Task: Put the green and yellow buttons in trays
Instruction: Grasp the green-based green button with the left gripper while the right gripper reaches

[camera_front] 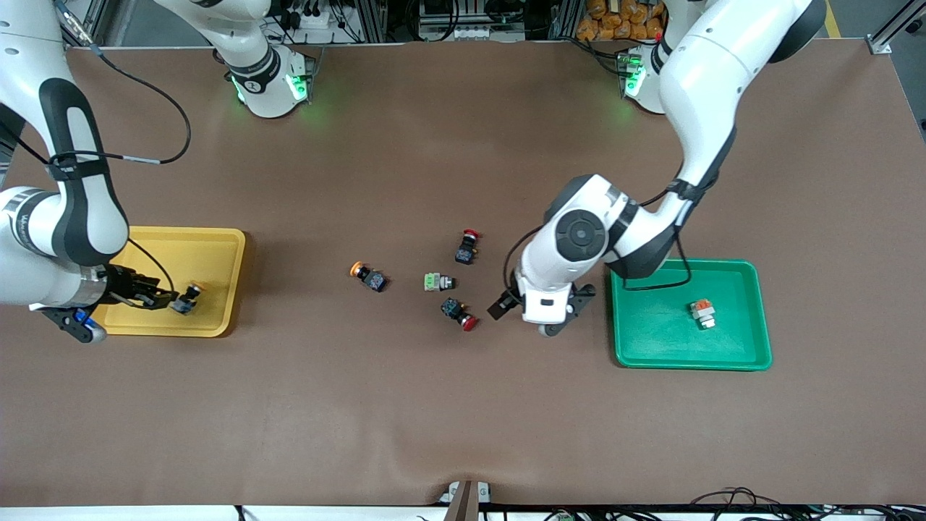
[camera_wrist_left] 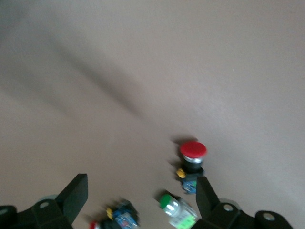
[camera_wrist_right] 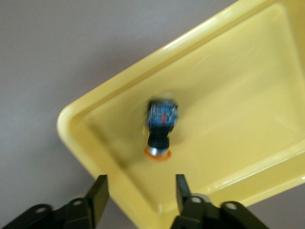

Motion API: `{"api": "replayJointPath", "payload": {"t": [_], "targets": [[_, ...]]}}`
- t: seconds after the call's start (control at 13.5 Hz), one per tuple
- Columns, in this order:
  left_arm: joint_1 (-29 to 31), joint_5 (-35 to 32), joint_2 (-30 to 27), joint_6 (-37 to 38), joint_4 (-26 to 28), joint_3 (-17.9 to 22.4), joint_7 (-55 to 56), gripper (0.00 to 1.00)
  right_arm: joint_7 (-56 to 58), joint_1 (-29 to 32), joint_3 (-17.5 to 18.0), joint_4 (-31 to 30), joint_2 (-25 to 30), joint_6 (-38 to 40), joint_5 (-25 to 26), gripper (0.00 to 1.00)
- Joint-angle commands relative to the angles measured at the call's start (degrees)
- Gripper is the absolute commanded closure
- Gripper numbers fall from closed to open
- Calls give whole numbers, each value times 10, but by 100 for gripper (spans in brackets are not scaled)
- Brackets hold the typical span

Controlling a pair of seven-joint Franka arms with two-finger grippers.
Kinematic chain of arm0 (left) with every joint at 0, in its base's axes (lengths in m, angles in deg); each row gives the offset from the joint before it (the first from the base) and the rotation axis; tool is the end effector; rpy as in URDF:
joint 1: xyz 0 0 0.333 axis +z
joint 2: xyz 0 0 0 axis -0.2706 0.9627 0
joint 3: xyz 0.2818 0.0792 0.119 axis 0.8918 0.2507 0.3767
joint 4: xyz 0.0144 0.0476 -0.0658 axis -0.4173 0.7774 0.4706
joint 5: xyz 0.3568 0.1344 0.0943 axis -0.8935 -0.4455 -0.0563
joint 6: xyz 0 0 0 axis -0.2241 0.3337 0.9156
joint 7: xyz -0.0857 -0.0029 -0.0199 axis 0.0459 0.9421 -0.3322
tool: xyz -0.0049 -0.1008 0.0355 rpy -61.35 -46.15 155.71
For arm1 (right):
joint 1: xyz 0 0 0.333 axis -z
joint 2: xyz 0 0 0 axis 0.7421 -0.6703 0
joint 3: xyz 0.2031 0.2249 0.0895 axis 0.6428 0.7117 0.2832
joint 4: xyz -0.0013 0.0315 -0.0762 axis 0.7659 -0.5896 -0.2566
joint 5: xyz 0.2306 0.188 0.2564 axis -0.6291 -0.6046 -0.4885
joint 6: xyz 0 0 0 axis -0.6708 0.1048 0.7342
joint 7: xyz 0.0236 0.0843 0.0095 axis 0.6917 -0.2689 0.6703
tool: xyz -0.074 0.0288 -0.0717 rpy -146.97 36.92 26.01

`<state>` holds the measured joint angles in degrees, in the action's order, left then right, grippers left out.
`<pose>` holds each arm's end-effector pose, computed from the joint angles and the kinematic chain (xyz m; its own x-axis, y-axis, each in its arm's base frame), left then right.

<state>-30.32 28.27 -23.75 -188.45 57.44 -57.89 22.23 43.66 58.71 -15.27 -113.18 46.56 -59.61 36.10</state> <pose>0.6040 -0.4278 0.3004 0.6869 0.7083 -0.1628 0.7263 -0.6773 0.1171 0.6232 -0.1115 0.2878 0.8252 -0.5063 -0.2505 -0.5178 -0.8552 0.0226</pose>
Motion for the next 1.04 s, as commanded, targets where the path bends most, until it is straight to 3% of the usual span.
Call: {"api": "replayJointPath", "payload": {"t": [0.0,0.3,0.67,0.96], "targets": [[-41,-2,33,4,-56,11,71,0,-64,-36,2,31,9,56,1,0],[-148,-1,51,-49,-62,104,162,0,-173,-109,2,32,14,62,1,0],[-205,-1,96,-71,-110,129,244,0,-319,-216,3,32,17,56,-1,0],[-245,-1,111,-79,-110,161,344,0,-273,-293,8,30,11,39,-2,0]]}}
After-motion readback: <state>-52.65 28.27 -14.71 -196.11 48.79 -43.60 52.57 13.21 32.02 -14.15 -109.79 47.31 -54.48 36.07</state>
